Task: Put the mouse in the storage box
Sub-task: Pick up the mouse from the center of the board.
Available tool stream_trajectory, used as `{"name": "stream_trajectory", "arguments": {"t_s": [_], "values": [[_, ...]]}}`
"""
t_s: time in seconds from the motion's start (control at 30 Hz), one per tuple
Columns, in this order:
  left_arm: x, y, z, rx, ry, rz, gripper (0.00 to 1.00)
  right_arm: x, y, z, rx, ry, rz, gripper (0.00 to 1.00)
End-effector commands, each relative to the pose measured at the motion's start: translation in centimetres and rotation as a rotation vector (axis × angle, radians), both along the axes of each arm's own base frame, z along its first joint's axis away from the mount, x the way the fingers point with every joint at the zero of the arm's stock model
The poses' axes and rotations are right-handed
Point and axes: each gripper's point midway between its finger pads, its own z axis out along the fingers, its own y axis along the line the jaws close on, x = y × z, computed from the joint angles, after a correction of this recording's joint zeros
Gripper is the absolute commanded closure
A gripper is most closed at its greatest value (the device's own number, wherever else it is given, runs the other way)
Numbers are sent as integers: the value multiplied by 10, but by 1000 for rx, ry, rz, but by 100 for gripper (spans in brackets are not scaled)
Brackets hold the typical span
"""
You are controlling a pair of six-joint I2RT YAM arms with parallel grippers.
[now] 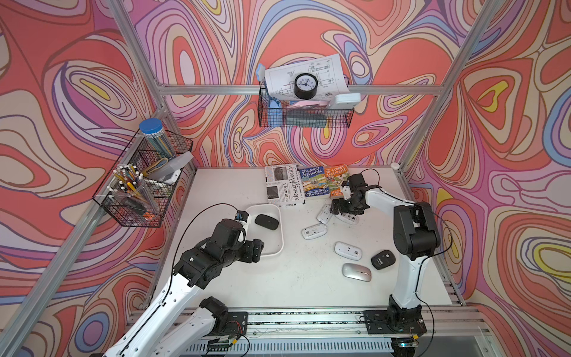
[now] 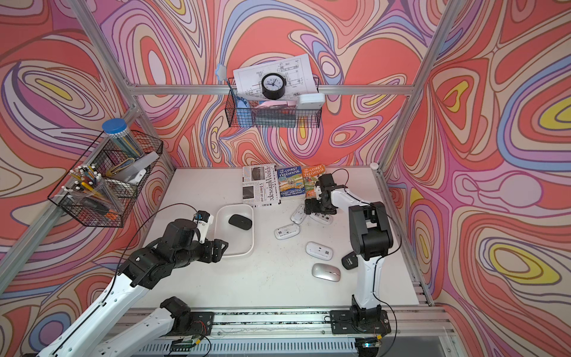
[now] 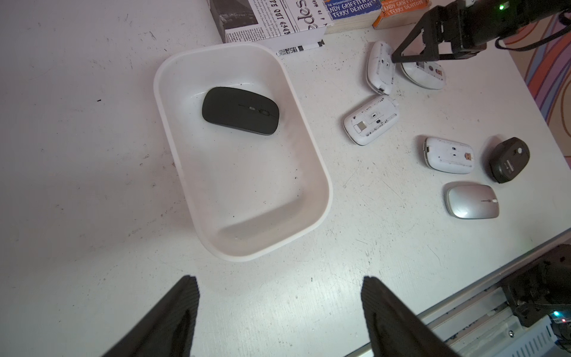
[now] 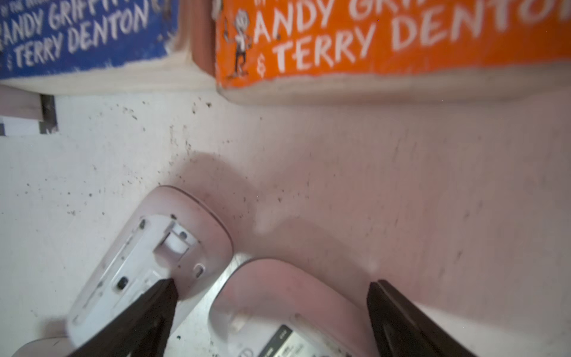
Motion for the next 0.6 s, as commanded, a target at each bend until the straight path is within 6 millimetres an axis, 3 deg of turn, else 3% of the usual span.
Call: {"name": "stream_trajectory", "arguments": {"t_s": [0.0,0.3,0.57], "values": [[-1,4,-3,13,3,9,19,-13,-4,5,8,14,-38,2],[-1,4,-4,14,5,10,19,-32,-16,-4,-28,59,-123,7],[0,4,-8,26,25,12,19,-50,-26,-17,-197,104,-193,15]]}}
